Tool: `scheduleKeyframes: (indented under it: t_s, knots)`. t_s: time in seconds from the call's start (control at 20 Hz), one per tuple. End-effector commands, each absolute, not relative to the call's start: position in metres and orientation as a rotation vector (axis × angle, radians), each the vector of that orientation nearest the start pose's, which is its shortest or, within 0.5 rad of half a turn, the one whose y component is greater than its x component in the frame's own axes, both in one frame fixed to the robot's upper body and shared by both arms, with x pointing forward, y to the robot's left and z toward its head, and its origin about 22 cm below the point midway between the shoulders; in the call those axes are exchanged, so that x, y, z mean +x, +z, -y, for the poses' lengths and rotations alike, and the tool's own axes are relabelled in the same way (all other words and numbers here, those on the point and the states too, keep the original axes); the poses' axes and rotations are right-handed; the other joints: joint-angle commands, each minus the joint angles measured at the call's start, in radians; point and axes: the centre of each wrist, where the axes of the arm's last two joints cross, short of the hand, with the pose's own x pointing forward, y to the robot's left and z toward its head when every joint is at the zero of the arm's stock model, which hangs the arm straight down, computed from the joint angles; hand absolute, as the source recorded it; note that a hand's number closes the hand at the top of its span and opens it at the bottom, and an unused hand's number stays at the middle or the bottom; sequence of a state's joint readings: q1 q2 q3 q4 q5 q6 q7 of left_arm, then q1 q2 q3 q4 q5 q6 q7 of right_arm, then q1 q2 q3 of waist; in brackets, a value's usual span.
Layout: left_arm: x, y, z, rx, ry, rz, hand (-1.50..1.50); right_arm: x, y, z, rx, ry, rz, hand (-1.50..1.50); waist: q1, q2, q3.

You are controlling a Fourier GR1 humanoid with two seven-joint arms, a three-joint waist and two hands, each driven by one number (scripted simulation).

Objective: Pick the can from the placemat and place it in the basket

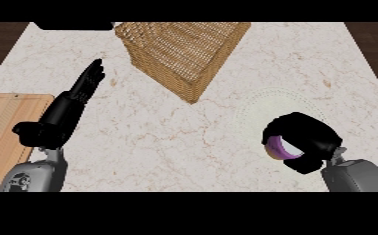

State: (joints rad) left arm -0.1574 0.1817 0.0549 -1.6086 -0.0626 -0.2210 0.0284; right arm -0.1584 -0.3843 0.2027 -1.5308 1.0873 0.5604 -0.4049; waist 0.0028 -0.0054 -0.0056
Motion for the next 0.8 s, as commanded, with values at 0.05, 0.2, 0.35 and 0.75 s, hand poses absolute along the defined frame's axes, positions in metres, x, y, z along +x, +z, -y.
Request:
scheduleKeyframes:
  t_s: [0.05,0.2,0.35,0.75]
  knots:
    - [0.279,0.058,-0.269,0.058,-0.387,1.703,0.00,0.288,0.046,0.266,-0.330,1.781,1.269,1.50,-0.001,0.005,0.006]
    - [0.290,0.063,-0.273,0.015,-0.378,1.681,0.00,0.276,0.021,0.249,-0.342,1.908,1.264,1.50,-0.001,0.006,0.006]
    - [0.280,0.057,-0.253,0.022,-0.399,1.683,0.00,0.282,0.021,0.173,-0.473,1.795,1.279,1.50,0.013,0.007,0.005]
    - [0.284,0.064,-0.255,0.003,-0.437,1.708,0.00,0.299,0.049,0.141,-0.818,1.328,1.136,1.50,0.080,0.019,0.005]
